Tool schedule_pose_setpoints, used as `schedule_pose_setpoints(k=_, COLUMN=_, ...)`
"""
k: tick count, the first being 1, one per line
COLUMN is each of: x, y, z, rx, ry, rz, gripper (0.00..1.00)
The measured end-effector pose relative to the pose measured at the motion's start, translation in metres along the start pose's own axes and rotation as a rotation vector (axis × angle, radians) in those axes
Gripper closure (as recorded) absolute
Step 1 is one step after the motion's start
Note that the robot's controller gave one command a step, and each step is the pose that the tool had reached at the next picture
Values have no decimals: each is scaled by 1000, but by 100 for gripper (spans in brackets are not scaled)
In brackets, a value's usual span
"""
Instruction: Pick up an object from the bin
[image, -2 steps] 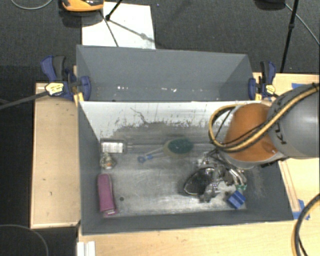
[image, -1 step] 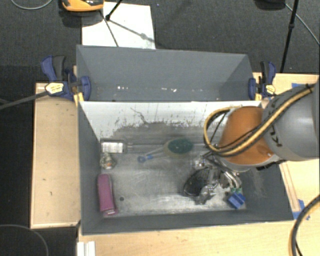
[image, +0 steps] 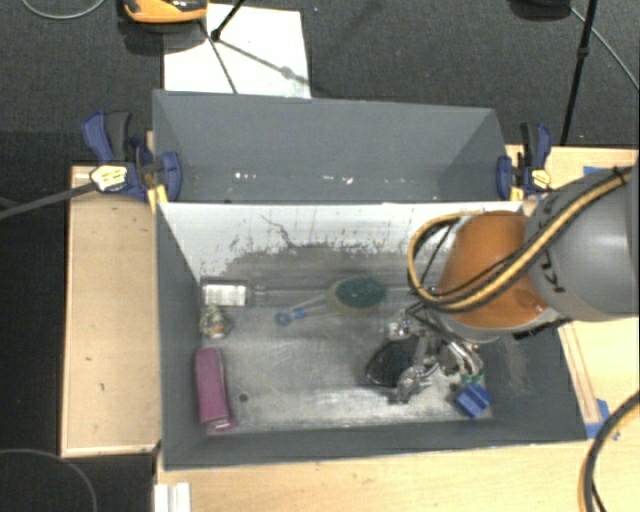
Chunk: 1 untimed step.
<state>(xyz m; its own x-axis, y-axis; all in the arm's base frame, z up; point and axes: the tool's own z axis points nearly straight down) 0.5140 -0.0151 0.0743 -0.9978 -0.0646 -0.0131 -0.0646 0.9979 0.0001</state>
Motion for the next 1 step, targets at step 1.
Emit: schedule_pose_setpoints(k=1, x=-3, y=0, z=-71, rx=1, ry=4, rz=-3, gripper=100)
